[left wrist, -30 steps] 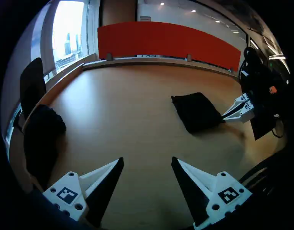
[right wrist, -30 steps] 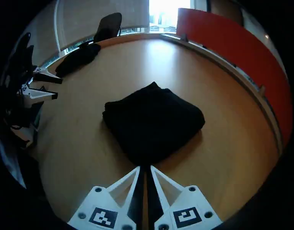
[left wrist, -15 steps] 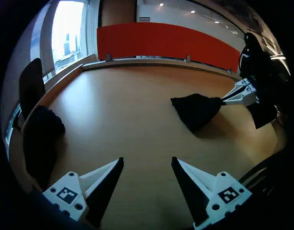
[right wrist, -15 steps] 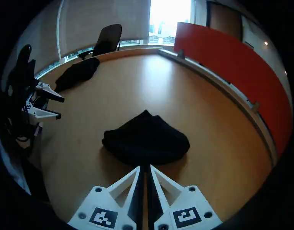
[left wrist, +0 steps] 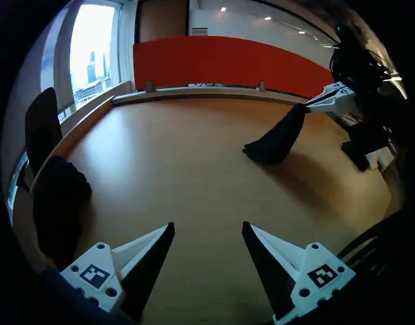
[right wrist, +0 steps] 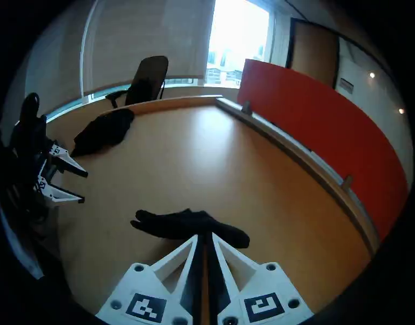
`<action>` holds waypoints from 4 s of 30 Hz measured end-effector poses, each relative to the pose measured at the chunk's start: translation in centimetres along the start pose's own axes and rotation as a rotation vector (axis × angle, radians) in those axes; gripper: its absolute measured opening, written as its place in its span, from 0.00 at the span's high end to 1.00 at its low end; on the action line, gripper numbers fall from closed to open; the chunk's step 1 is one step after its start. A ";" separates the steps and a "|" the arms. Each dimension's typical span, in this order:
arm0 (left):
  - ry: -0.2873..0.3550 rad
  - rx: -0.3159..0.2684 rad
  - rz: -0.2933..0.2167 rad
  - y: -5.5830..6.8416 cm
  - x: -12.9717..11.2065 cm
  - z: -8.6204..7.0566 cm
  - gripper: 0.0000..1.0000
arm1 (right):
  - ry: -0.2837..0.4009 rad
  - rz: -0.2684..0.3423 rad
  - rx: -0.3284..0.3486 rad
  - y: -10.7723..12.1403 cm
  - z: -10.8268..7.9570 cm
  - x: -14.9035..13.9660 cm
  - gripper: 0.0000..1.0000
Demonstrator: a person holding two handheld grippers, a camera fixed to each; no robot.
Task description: Fold towel
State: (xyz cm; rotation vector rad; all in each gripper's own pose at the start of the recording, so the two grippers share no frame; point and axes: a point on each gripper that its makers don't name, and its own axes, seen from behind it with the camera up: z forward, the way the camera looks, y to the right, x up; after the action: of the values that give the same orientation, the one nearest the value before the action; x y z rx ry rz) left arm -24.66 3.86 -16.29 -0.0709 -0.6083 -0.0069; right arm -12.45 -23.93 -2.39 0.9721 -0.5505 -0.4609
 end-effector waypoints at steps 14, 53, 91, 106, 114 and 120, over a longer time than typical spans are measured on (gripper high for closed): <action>0.014 -0.011 0.007 0.4 0.7 0.0 0.08 | 0.029 0.011 -0.051 2.7 -2.9 1.5 0.97; 0.003 -0.041 0.041 1.8 2.6 1.5 0.08 | -0.094 0.172 -0.357 20.5 -18.7 -10.3 0.97; -0.005 -0.055 0.085 4.1 3.9 1.8 0.08 | -0.194 0.278 -0.499 27.9 -25.8 -19.5 0.97; -0.005 -0.066 0.096 4.9 4.2 2.0 0.07 | -0.253 0.357 -0.535 25.7 -29.2 -25.5 0.97; -0.010 -0.067 0.102 4.9 4.1 2.0 0.08 | -0.301 0.424 -0.553 23.3 -30.8 -29.7 0.97; -0.012 -0.066 0.108 4.7 4.2 2.1 0.08 | -0.330 0.471 -0.557 21.8 -31.1 -32.0 0.97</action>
State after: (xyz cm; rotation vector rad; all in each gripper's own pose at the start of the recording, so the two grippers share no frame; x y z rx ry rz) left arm -22.28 8.78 -12.50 -0.1681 -0.6156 0.0781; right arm -15.10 25.61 -4.78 0.2153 -0.8650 -0.3208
